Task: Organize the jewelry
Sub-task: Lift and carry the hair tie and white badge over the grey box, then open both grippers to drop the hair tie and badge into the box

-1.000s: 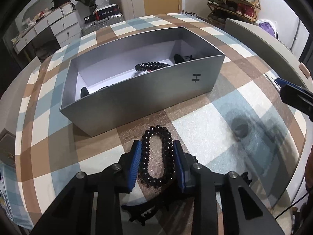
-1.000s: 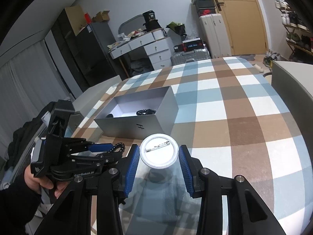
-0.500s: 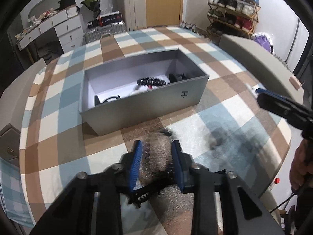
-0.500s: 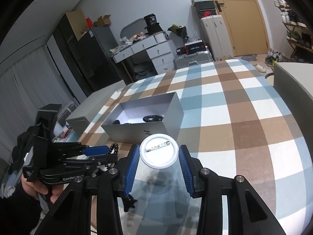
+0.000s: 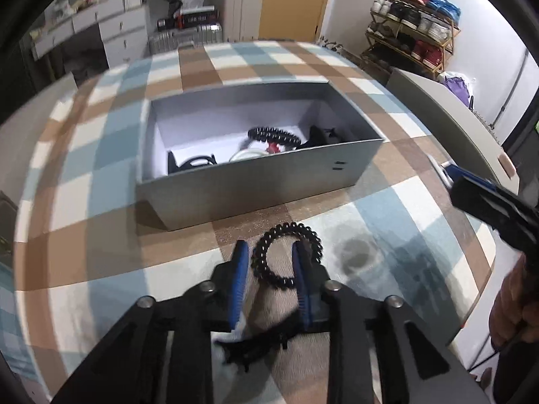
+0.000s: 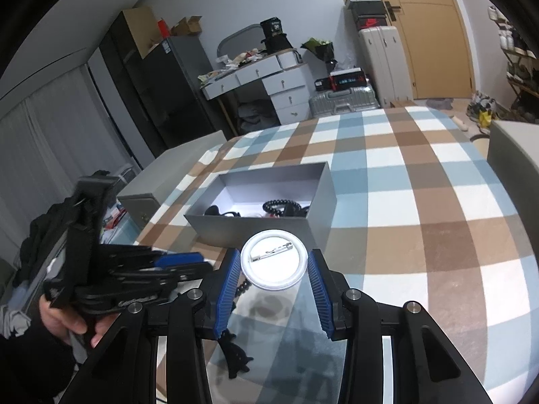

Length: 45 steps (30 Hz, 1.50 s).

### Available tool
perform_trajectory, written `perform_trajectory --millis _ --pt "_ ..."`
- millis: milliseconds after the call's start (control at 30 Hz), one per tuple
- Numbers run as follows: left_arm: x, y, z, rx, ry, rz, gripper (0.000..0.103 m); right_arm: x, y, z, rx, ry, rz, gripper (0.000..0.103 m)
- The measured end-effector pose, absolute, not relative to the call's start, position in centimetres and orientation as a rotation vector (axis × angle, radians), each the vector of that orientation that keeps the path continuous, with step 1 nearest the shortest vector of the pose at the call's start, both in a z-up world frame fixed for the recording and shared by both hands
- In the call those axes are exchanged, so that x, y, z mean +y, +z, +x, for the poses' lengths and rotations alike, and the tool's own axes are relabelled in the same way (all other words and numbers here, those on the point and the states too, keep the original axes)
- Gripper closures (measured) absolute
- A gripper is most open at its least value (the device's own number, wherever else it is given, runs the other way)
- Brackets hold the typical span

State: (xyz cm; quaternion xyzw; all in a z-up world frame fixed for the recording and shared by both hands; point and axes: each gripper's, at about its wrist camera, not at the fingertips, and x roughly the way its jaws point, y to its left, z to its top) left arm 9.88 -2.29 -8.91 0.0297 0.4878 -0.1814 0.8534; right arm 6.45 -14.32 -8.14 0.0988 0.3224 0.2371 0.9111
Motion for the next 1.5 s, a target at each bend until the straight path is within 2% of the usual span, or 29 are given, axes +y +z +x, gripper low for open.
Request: perform_trajectory --millis 233,300,467,733,967,1233,1500 --pt "-2.8 -10.3 10.7 1.052 -0.370 0.108 0.082 -14.1 -7.9 6.7 0.664 0.486 0.194 0.063" --pt "-2.9 -10.3 10.3 1.061 -0.408 0.105 0.098 -13.9 -7.8 6.8 0.663 0.488 0.192 0.063" --pt "-3.1 -9.3 9.2 1.031 -0.439 0.138 0.099 -13.5 -7.5 6.9 0.656 0.492 0.185 0.063" --pt "-2.3 -4.0 7.6 0.898 -0.446 0.144 0.099 -12.9 -5.9 7.7 0.620 0.500 0.170 0.063" --pt "-0.8 -1.2 9.5 0.817 -0.414 0.093 0.099 -12.0 -3.8 9.5 0.577 0.523 0.150 0.063" --pt "1.0 -1.9 13.9 0.818 -0.354 0.014 0.099 -10.3 -2.3 13.4 0.560 0.553 0.114 0.063" --pt "1.1 -4.0 15.9 0.873 -0.370 -0.004 0.099 -8.4 -5.1 17.6 0.668 0.581 0.132 0.063"
